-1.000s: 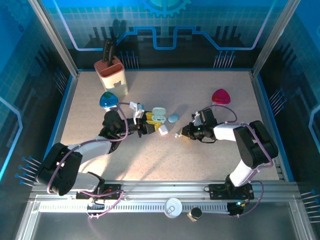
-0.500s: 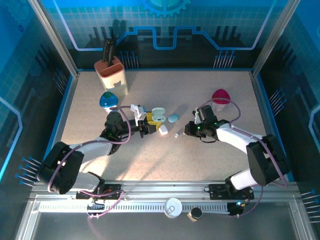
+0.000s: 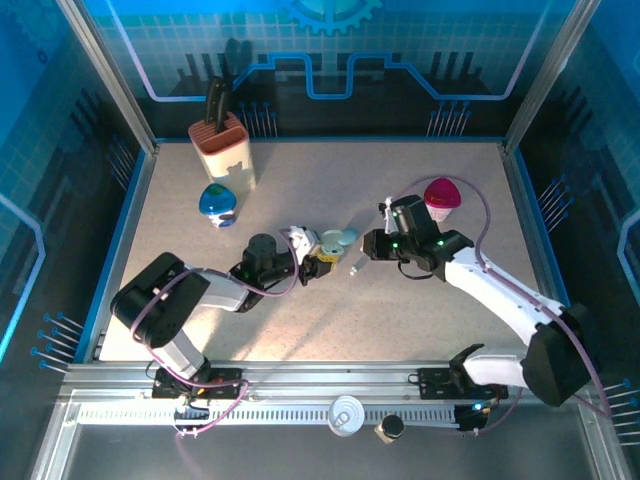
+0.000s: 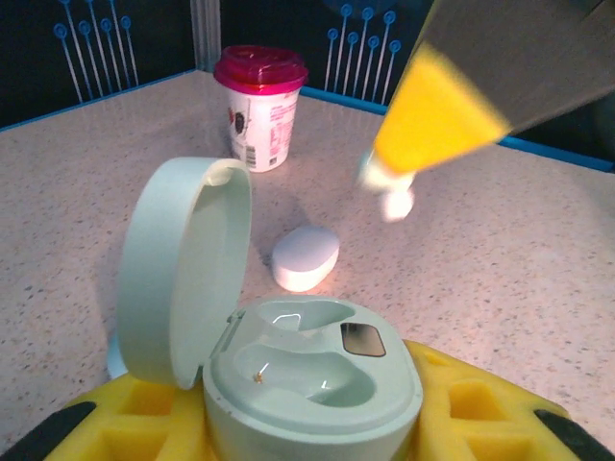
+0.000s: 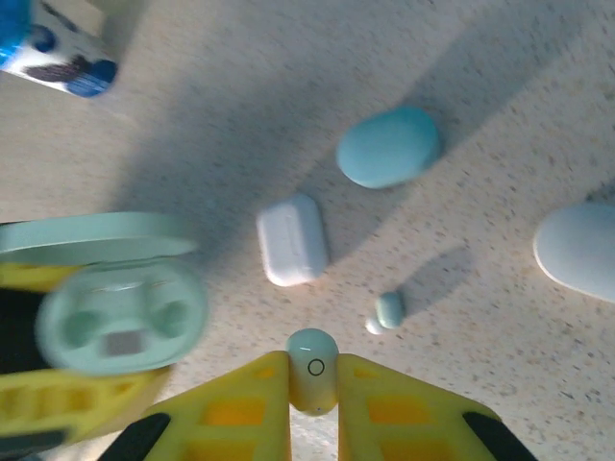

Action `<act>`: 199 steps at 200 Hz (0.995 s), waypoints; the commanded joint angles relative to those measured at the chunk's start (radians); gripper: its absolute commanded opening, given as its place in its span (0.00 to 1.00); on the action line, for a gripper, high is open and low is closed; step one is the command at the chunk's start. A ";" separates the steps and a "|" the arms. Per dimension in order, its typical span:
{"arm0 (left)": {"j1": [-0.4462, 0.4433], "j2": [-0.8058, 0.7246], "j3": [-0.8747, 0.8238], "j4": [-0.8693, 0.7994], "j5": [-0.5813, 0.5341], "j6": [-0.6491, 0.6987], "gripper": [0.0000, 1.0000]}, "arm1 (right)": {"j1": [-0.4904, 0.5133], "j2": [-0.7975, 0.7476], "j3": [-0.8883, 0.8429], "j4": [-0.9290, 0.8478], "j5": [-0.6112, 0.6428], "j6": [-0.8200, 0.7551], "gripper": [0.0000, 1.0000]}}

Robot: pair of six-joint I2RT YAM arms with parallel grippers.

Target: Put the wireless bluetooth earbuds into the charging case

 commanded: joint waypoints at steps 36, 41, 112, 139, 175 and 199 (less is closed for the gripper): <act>-0.020 0.029 0.064 0.035 -0.034 0.091 0.29 | 0.101 0.020 0.100 -0.006 -0.014 0.004 0.15; -0.021 0.026 0.066 0.029 -0.034 0.097 0.29 | 0.107 0.030 0.106 0.001 -0.018 0.006 0.15; -0.038 -0.005 0.043 0.008 -0.028 0.159 0.30 | 0.139 0.120 0.157 0.053 -0.051 0.003 0.14; -0.041 -0.013 0.043 0.006 -0.026 0.161 0.30 | 0.140 0.154 0.156 0.071 -0.075 0.010 0.14; -0.043 -0.024 0.046 0.002 -0.026 0.147 0.30 | 0.143 0.181 0.149 0.083 -0.082 0.011 0.14; -0.042 -0.030 0.050 -0.005 -0.035 0.129 0.30 | 0.143 0.192 0.143 0.080 -0.080 0.004 0.14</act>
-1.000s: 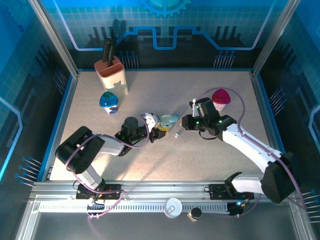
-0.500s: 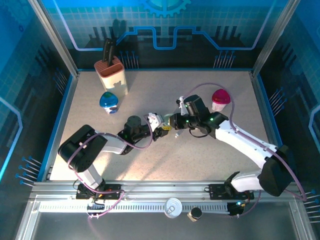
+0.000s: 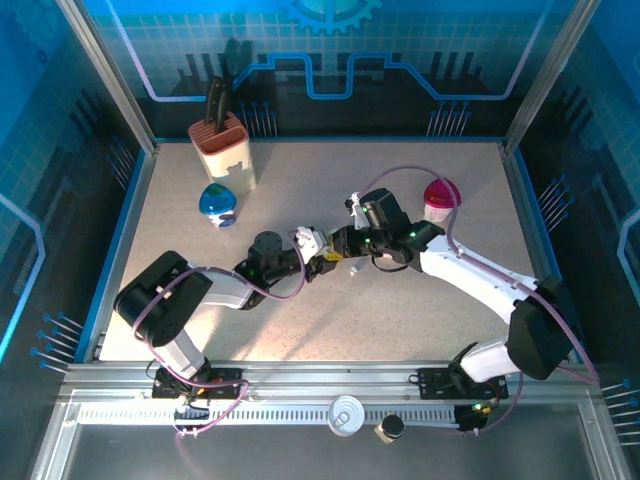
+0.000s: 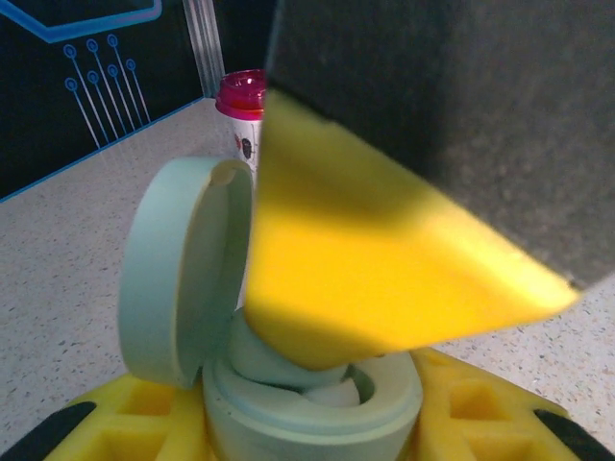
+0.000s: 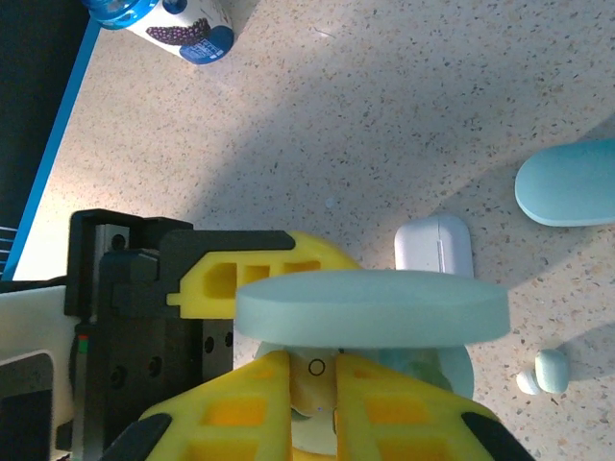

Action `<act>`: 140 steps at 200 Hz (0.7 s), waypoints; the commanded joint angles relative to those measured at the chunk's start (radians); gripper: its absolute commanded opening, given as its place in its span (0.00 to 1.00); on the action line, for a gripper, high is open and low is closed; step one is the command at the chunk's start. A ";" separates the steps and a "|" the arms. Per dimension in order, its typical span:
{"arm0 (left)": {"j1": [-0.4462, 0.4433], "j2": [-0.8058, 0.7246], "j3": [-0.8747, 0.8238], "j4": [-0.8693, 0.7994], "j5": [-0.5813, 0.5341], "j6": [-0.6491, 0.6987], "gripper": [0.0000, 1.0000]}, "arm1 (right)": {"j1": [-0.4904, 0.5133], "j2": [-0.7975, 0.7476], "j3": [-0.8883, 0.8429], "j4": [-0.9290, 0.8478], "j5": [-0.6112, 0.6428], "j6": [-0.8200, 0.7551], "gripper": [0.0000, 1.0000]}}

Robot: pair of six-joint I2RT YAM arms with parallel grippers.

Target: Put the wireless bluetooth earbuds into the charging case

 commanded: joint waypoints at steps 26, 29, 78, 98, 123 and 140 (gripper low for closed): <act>-0.009 -0.036 0.009 0.013 0.002 -0.019 0.30 | 0.016 0.025 0.004 0.024 -0.052 0.007 0.24; -0.010 -0.034 0.009 0.013 0.002 -0.019 0.30 | 0.016 0.021 0.003 0.027 -0.054 0.006 0.27; -0.003 -0.046 -0.017 0.041 -0.007 -0.024 0.30 | -0.056 -0.157 -0.083 0.060 0.025 -0.006 0.49; 0.002 -0.060 -0.031 0.043 -0.007 -0.027 0.30 | -0.100 -0.240 -0.146 0.083 0.066 -0.002 0.50; 0.021 -0.080 -0.061 0.068 -0.001 -0.056 0.30 | -0.165 -0.305 -0.246 0.128 0.085 0.025 0.51; 0.042 -0.092 -0.087 0.123 0.016 -0.106 0.30 | -0.214 -0.292 -0.302 0.164 0.054 0.043 0.51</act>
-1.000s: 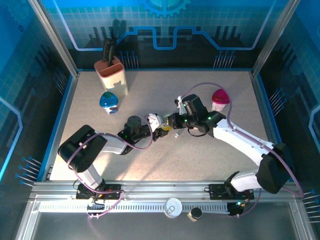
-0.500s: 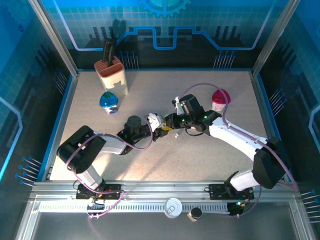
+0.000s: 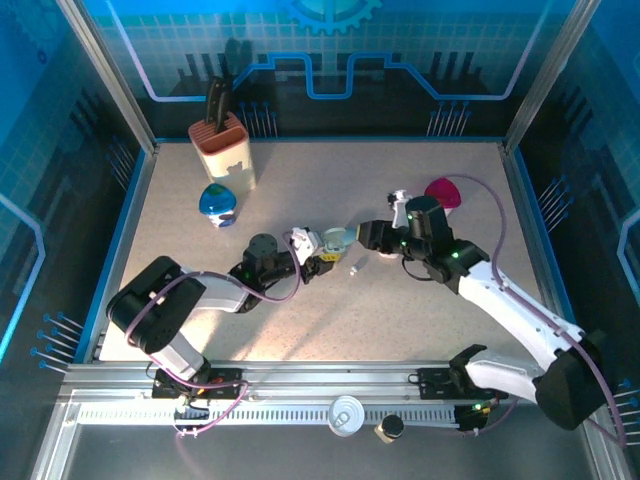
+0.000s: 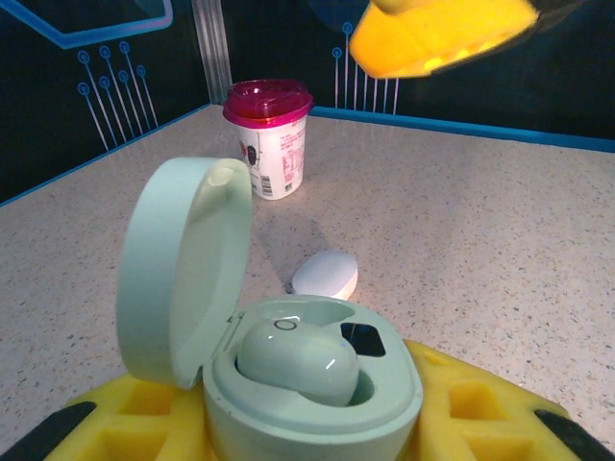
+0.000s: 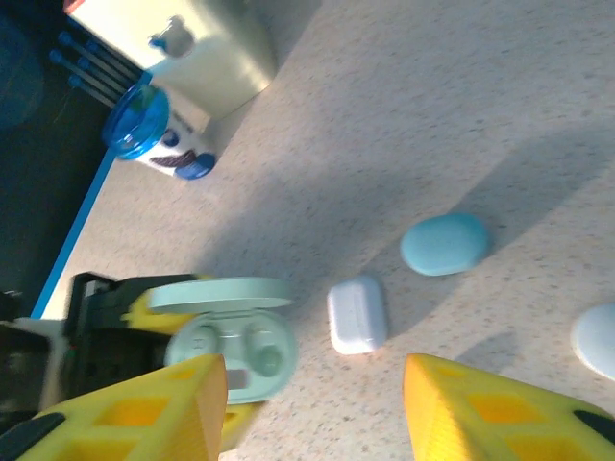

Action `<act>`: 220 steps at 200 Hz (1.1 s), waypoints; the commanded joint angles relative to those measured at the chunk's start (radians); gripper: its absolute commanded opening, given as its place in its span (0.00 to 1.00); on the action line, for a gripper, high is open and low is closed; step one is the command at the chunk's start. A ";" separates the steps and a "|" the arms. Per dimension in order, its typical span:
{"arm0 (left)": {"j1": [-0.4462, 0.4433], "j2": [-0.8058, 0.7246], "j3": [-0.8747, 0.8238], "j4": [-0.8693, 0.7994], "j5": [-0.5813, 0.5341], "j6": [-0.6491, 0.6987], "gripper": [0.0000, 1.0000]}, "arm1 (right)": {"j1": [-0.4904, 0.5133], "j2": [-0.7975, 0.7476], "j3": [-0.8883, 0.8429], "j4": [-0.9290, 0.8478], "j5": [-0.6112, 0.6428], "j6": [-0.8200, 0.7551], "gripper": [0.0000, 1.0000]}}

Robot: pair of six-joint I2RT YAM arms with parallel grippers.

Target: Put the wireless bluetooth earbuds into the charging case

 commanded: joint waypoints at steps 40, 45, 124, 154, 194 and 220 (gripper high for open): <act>0.056 -0.076 -0.072 0.147 0.046 -0.121 0.30 | -0.091 0.186 -0.124 0.134 -0.127 0.052 0.51; 0.056 -0.084 -0.073 0.140 0.044 -0.119 0.30 | -0.090 0.213 -0.124 0.144 -0.139 0.056 0.51; 0.058 -0.107 -0.076 0.095 0.059 -0.108 0.30 | -0.072 0.521 -0.076 0.265 -0.275 0.045 0.41; 0.058 -0.104 -0.076 0.103 0.061 -0.113 0.30 | -0.065 0.587 -0.064 0.295 -0.294 0.048 0.40; 0.058 -0.116 -0.080 0.095 0.061 -0.109 0.30 | -0.061 0.612 -0.061 0.310 -0.296 0.049 0.39; 0.060 -0.127 -0.080 0.081 0.061 -0.106 0.30 | -0.061 0.607 -0.061 0.318 -0.286 0.060 0.38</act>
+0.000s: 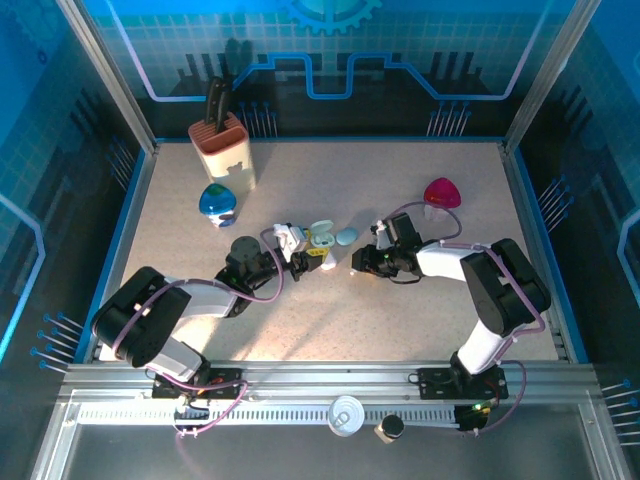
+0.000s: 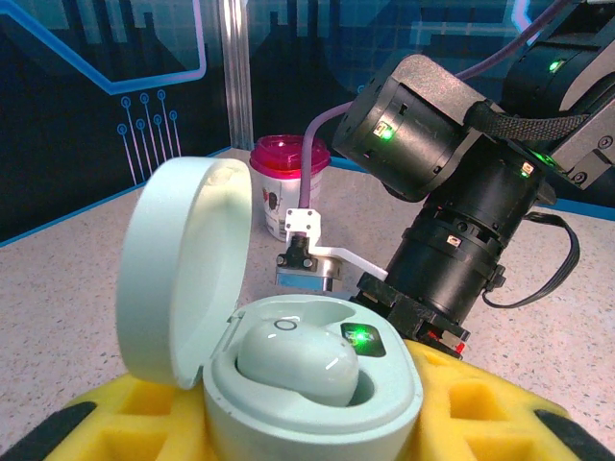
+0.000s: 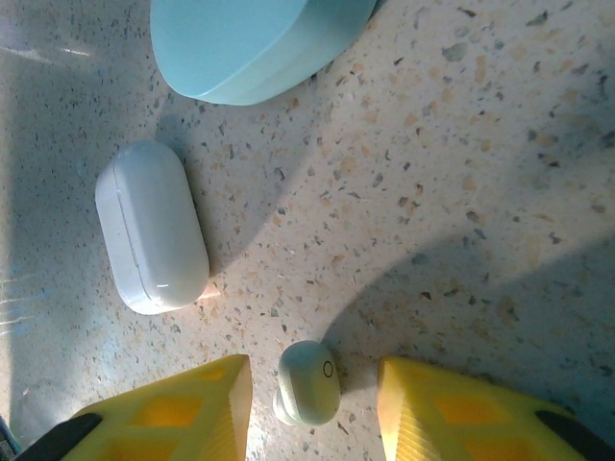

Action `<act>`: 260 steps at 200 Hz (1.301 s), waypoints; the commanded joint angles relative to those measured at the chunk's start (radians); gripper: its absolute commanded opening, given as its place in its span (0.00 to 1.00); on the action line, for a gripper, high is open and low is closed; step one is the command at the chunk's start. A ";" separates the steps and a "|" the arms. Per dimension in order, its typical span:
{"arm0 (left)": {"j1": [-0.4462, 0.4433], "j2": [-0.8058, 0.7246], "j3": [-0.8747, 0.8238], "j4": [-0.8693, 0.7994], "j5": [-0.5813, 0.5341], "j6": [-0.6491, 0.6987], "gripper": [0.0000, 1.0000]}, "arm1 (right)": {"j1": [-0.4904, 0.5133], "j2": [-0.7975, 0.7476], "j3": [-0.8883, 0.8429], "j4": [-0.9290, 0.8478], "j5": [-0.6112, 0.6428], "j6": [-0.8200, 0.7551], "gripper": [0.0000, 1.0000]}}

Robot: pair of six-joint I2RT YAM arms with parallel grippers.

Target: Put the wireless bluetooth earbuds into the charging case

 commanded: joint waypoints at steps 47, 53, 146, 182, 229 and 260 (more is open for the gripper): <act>0.005 -0.041 -0.014 -0.007 0.029 -0.009 0.30 | 0.018 0.064 0.029 0.052 -0.025 0.000 0.37; 0.004 -0.043 -0.014 -0.009 0.028 -0.009 0.30 | 0.018 0.066 0.027 0.051 -0.027 -0.001 0.37; 0.005 -0.055 0.000 -0.032 0.033 0.002 0.30 | 0.023 0.029 0.019 0.000 -0.006 -0.022 0.19; 0.004 -0.057 -0.003 -0.034 0.030 0.004 0.31 | 0.028 0.069 0.039 -0.009 -0.010 -0.030 0.19; 0.005 -0.066 -0.008 -0.052 0.029 0.017 0.31 | 0.037 0.074 0.045 -0.052 0.014 -0.054 0.16; 0.004 -0.064 -0.001 -0.071 0.031 0.026 0.31 | 0.041 -0.004 0.045 -0.089 0.051 -0.068 0.14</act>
